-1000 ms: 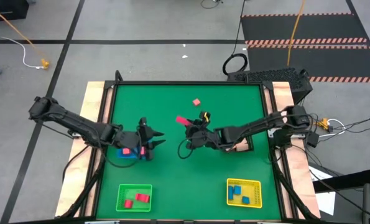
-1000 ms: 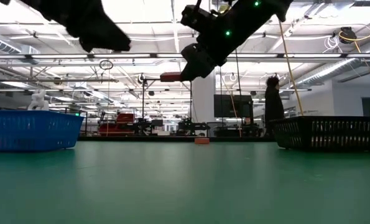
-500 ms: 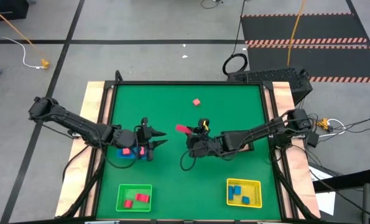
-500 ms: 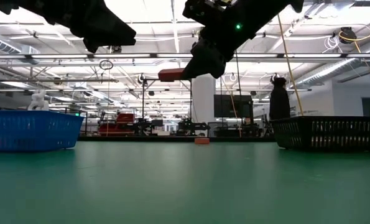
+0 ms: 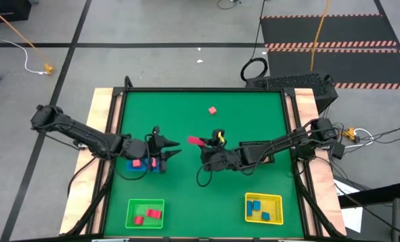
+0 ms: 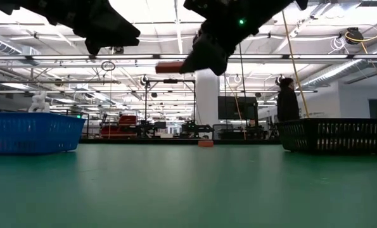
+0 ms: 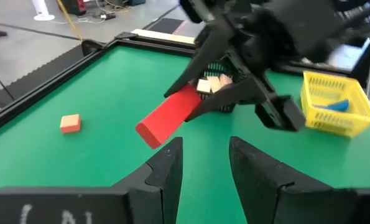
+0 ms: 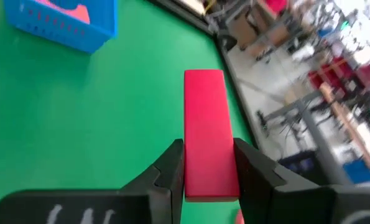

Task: Sort & place blocks by color
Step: Put the red block into the green bin

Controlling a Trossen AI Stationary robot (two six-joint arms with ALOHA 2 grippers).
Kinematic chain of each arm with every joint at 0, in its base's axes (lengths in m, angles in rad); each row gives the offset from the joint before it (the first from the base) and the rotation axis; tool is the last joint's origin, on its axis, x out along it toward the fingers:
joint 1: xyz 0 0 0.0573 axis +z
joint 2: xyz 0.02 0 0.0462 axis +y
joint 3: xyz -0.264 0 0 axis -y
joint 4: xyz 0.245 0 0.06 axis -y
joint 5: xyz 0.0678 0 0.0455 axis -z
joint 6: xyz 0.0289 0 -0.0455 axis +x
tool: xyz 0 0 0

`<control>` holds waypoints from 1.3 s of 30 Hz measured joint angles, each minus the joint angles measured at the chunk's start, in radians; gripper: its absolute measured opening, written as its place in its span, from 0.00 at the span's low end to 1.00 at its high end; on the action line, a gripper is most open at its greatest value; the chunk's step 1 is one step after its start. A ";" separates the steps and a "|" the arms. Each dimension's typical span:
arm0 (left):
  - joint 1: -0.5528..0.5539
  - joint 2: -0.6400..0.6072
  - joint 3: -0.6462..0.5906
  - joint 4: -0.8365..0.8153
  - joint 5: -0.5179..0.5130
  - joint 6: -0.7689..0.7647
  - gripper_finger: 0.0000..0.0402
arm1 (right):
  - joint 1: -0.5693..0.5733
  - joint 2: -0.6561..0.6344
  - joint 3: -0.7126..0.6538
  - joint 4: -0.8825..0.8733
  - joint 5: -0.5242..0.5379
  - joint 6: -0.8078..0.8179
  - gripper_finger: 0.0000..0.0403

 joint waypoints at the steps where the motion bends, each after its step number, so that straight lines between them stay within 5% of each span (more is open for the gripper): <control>1: 0.008 0.000 0.000 0.004 0.000 -0.012 0.33 | 0.000 0.000 0.000 0.026 0.000 -0.039 0.22; 19: 0.065 -0.001 0.001 0.066 0.035 -0.123 0.33 | 0.012 0.000 0.000 0.305 0.011 -0.539 0.22; 32: 0.065 0.000 0.000 0.064 0.060 -0.129 0.32 | 0.012 -0.002 -0.001 0.428 -0.202 -0.591 0.22; 39: 0.066 0.000 0.000 0.076 0.111 -0.125 0.20 | 0.014 -0.003 -0.001 0.447 -0.219 -0.607 0.22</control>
